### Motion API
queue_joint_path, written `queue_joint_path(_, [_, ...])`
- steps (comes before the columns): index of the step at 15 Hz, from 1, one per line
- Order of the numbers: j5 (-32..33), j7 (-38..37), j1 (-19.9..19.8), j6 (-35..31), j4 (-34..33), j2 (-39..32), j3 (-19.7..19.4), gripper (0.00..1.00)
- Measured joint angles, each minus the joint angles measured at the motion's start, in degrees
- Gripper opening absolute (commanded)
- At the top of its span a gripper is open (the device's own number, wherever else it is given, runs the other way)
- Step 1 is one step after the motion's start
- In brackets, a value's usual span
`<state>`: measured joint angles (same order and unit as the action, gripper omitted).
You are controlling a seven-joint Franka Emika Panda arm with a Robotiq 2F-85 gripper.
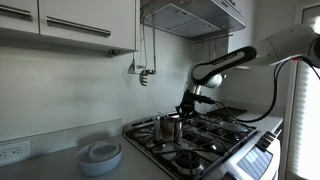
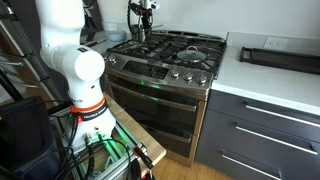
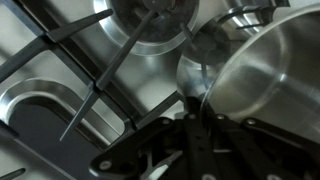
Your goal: Move the pot to the bottom left stove plate and then put the glass lid on the pot
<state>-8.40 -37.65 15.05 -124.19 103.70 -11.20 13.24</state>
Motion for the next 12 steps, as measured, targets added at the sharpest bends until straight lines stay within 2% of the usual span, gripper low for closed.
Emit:
queue_joint_path(4, [4.8, 0.1, 0.9, -0.1, 1.2, 1.2, 0.0, 0.02])
queue_joint_path(12, [5.9, -0.7, 1.9, -2.7, 7.4, 6.8, 0.1, 0.02])
